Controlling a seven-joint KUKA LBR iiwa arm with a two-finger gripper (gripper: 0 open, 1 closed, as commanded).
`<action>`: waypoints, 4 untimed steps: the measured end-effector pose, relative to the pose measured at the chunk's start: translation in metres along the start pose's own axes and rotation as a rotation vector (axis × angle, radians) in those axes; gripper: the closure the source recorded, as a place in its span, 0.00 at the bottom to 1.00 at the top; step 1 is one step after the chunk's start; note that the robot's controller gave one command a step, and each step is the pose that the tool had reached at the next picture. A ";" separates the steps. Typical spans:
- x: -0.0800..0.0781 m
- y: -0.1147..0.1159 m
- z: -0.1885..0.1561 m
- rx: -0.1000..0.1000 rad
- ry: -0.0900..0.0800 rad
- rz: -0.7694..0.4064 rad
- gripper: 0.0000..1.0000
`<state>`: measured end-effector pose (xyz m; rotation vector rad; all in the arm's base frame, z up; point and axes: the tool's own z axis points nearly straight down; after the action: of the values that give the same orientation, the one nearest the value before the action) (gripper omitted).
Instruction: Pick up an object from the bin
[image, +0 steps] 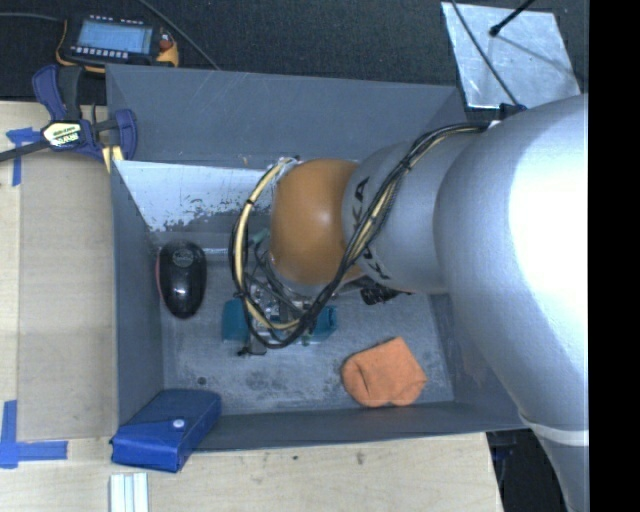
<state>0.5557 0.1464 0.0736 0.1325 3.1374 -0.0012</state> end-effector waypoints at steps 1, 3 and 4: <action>0.027 -0.006 -0.006 -0.002 0.000 -0.204 1.00; 0.013 -0.014 -0.057 -0.003 -0.008 -0.252 1.00; 0.010 0.000 -0.081 0.002 0.015 -0.282 1.00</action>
Offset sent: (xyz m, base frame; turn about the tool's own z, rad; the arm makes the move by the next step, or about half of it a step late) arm 0.0085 -0.0407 0.1717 -0.1217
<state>0.5459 0.1477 0.1550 -0.3106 3.1401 -0.0030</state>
